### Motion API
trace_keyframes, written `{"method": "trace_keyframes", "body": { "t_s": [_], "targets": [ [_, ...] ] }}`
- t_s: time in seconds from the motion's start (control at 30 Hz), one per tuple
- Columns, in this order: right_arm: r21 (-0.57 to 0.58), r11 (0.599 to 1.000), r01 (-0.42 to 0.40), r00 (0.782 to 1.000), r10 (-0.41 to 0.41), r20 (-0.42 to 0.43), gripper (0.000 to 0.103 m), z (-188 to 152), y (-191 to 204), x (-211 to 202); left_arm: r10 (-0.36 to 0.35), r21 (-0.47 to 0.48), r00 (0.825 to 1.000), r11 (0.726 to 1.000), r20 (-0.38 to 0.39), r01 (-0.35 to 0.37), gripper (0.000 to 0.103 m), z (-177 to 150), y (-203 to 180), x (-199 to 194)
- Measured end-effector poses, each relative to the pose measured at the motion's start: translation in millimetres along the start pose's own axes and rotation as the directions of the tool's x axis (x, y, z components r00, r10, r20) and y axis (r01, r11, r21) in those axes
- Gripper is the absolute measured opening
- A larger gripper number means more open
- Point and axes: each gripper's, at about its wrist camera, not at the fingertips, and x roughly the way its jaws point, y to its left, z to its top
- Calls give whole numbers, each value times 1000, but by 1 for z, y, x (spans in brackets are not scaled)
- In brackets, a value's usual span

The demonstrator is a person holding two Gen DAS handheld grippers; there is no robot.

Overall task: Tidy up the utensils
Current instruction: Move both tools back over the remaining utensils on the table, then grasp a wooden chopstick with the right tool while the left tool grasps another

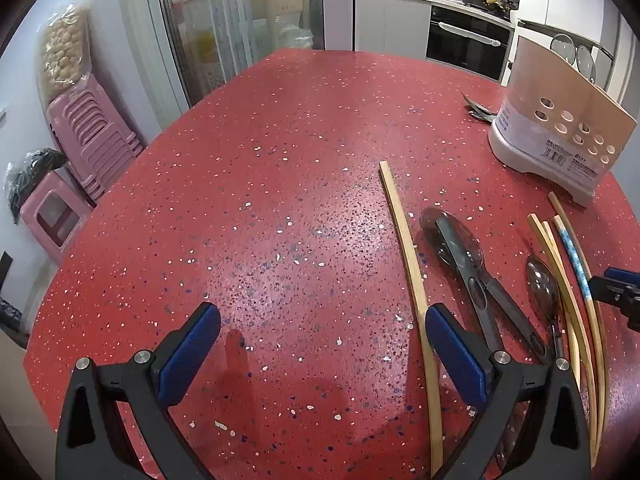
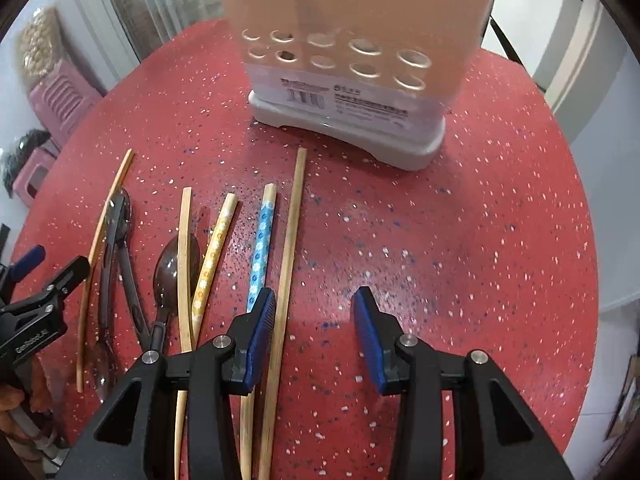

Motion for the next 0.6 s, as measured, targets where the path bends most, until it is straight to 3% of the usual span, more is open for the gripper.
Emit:
{"method": "trace_keyframes", "body": {
  "t_s": [0.2,0.4,0.5,0.57,0.6],
  "targets": [
    [-51,998,26,999,-28,-36,44,18,20,7,-17,33,999,999,-42,18,103,5,-6,9],
    [-74,997,12,997,-18,-75,41,37,25,13,-87,60,992,994,-95,93,103,23,-16,21],
    [-90,996,3,996,-10,-87,28,40,28,13,-108,102,987,988,-115,120,100,31,-24,23],
    [-104,994,-14,996,4,-90,8,41,27,11,-126,136,983,980,-132,144,86,35,-30,23],
    [-107,994,-16,996,7,-90,8,40,28,10,-140,160,980,974,-140,162,82,36,-34,23]
  ]
}}
